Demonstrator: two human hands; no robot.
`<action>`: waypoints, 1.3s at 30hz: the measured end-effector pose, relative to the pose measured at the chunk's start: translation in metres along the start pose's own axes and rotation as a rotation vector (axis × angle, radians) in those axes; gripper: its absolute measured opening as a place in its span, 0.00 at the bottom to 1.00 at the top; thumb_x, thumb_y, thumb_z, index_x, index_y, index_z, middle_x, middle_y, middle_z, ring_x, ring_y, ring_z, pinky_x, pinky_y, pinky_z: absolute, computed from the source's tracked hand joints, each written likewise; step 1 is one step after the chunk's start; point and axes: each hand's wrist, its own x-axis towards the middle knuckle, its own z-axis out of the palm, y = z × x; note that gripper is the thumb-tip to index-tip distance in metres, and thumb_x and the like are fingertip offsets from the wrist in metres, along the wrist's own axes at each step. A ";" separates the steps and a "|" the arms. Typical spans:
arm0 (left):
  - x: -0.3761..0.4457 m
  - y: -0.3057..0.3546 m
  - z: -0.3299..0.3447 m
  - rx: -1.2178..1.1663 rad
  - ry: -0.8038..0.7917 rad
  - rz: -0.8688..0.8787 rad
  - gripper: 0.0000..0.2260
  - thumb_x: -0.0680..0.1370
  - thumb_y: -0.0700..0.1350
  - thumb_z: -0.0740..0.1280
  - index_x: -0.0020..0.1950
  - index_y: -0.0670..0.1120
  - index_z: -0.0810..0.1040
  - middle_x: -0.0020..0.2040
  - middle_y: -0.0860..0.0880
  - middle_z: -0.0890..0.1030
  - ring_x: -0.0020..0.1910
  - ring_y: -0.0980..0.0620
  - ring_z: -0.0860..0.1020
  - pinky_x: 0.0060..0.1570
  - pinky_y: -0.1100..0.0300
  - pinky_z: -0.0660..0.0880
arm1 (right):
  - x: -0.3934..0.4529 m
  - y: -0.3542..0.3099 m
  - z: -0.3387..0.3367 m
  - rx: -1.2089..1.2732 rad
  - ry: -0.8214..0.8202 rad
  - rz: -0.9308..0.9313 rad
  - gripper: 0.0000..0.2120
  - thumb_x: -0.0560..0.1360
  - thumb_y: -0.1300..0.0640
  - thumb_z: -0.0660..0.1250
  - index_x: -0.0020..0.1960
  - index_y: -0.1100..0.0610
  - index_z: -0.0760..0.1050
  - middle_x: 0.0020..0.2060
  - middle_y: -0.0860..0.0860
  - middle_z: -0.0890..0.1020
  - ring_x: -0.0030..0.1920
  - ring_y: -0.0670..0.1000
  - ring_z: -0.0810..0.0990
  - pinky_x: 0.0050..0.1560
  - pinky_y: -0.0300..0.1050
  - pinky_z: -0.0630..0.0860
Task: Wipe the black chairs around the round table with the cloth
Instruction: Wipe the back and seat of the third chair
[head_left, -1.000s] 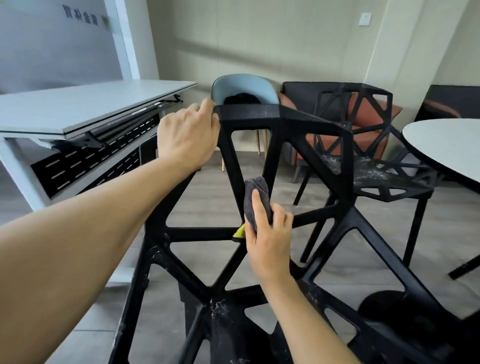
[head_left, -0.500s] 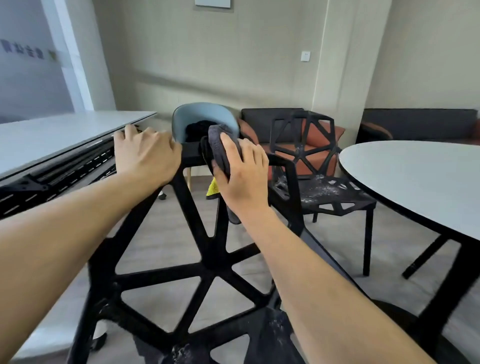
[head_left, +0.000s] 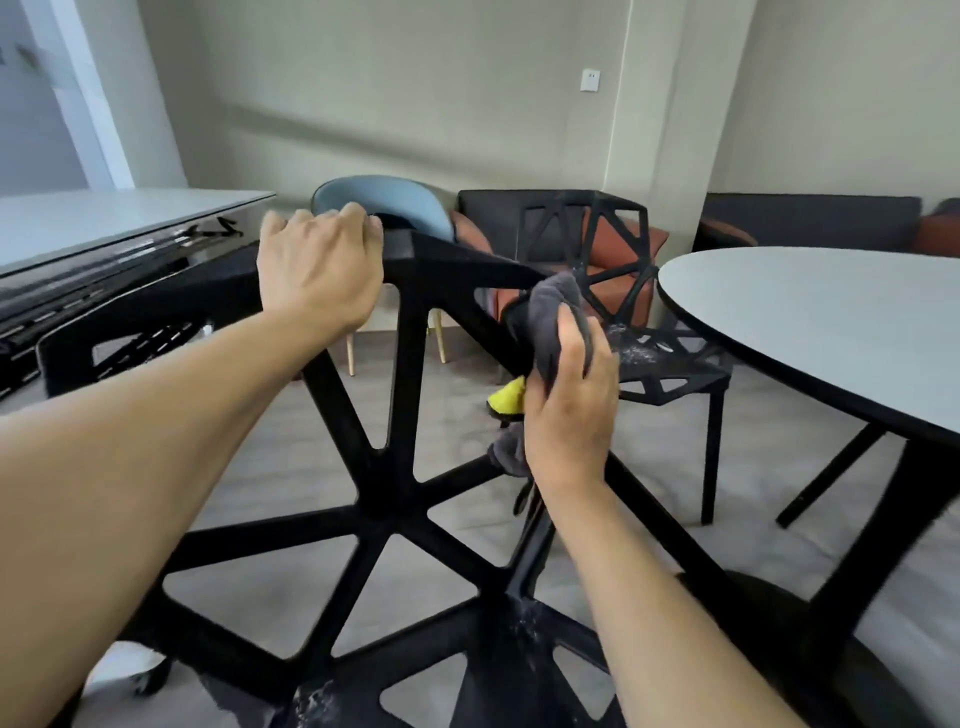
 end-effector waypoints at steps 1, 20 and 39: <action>0.000 -0.001 0.000 0.001 0.009 -0.001 0.19 0.85 0.50 0.49 0.47 0.42 0.74 0.45 0.38 0.81 0.46 0.35 0.77 0.55 0.45 0.65 | -0.013 0.004 -0.004 0.059 -0.004 0.064 0.27 0.79 0.55 0.63 0.77 0.54 0.62 0.71 0.59 0.69 0.72 0.59 0.69 0.69 0.60 0.71; 0.003 -0.013 -0.018 -0.016 -0.217 0.114 0.13 0.85 0.48 0.51 0.55 0.45 0.72 0.56 0.40 0.81 0.56 0.35 0.77 0.56 0.45 0.67 | 0.101 -0.098 0.038 0.117 0.009 -0.315 0.20 0.76 0.47 0.62 0.63 0.56 0.78 0.47 0.59 0.79 0.47 0.63 0.78 0.48 0.55 0.71; -0.053 -0.116 -0.052 -0.100 -0.244 -0.295 0.16 0.85 0.57 0.48 0.47 0.52 0.69 0.47 0.46 0.84 0.52 0.37 0.79 0.51 0.45 0.74 | -0.057 -0.121 0.052 0.390 -0.351 -0.484 0.30 0.79 0.63 0.66 0.79 0.54 0.63 0.78 0.57 0.63 0.77 0.57 0.63 0.76 0.55 0.64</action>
